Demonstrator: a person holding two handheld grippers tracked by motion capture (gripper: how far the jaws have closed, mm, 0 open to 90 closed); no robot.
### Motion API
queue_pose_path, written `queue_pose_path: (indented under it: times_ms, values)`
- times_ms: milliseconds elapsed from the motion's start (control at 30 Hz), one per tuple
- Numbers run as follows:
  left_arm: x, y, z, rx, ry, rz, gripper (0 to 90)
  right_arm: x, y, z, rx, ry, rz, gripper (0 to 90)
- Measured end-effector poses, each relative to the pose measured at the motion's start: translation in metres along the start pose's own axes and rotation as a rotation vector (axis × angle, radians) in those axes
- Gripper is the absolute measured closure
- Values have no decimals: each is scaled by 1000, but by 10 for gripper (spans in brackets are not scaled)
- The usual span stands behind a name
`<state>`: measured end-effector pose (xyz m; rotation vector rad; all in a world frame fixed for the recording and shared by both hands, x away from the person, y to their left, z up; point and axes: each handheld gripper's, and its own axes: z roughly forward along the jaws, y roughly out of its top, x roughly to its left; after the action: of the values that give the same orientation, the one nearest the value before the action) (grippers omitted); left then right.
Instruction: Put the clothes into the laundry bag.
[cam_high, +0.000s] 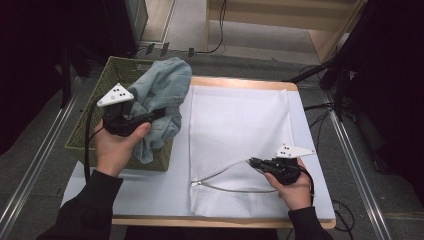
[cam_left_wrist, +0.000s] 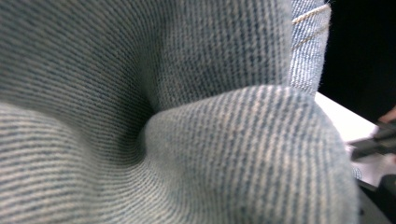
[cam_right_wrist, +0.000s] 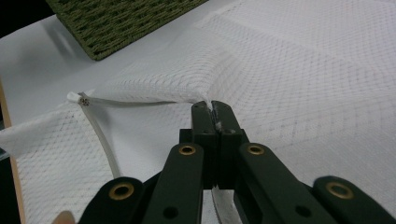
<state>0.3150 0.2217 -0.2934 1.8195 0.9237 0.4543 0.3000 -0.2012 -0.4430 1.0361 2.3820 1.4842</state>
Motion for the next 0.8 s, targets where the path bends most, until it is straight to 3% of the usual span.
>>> queue_pose_path:
  times_ms: [267,500,733,800]
  values:
    - [-38,-13,4,-6,-101,38,663,-1,-1,1,8,-4,5,900]
    - [-63,-36,8,-22,-174,22,662,-2,0,2,9,-9,16,900]
    - [-88,-61,13,-11,-264,44,662,-3,0,3,12,-16,15,900]
    - [-95,-67,15,4,-279,66,662,-5,1,4,14,-23,31,900]
